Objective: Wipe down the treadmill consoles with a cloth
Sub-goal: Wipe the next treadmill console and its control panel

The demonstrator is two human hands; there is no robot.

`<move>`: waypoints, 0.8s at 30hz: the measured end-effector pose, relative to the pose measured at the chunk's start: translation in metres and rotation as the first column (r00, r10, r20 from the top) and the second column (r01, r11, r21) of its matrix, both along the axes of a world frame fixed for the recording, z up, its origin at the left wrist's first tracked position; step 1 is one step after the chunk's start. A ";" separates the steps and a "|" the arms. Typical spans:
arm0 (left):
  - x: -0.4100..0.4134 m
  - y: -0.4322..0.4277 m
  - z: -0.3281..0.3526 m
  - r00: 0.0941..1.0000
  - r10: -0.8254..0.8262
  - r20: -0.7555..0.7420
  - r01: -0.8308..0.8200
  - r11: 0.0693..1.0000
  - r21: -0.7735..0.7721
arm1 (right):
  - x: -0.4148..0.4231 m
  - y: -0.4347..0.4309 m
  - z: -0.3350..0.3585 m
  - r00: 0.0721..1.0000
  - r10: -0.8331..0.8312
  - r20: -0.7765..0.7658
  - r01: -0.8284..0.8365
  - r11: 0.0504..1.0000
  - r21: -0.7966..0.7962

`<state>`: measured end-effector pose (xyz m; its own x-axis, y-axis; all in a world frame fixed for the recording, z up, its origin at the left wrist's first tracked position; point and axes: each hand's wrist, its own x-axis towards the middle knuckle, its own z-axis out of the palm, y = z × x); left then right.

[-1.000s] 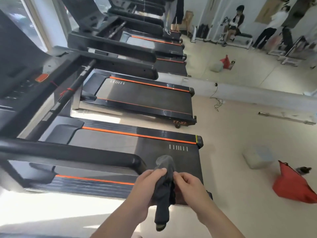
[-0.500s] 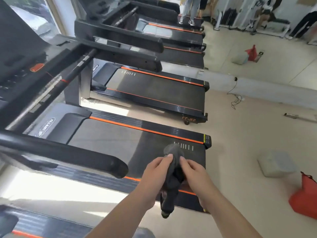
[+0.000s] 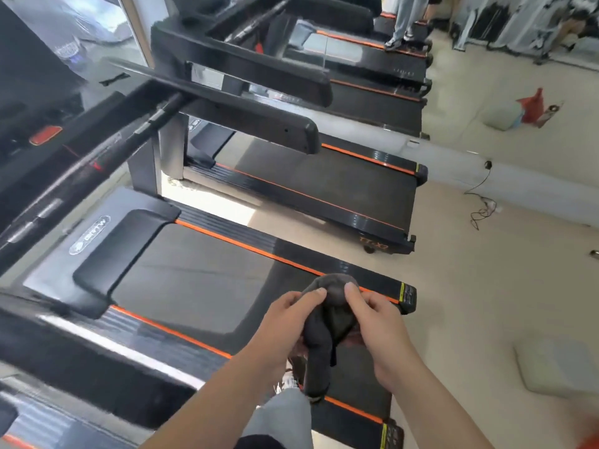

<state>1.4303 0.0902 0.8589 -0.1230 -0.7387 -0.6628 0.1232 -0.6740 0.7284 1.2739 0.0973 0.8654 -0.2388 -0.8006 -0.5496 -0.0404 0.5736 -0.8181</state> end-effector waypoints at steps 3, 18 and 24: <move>0.004 -0.077 0.004 0.995 0.094 -0.030 -0.094 0.996 0.008 | 0.003 -0.081 0.007 0.997 0.079 0.006 -0.079 0.997 -0.012; 0.095 -0.316 0.038 0.898 0.423 -0.119 -0.432 0.899 -0.070 | 0.109 -0.396 0.035 0.862 0.495 0.109 -0.486 0.868 -0.101; 0.161 -0.359 0.054 0.694 0.705 -0.146 -0.720 0.683 -0.119 | 0.212 -0.485 0.048 0.682 0.725 0.094 -0.707 0.687 -0.170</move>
<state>1.5915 -0.2692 0.9126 0.4361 -0.7161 -0.5451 0.5825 -0.2371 0.7775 1.4863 -0.3874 0.9129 0.5064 -0.7501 -0.4254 -0.2793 0.3240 -0.9039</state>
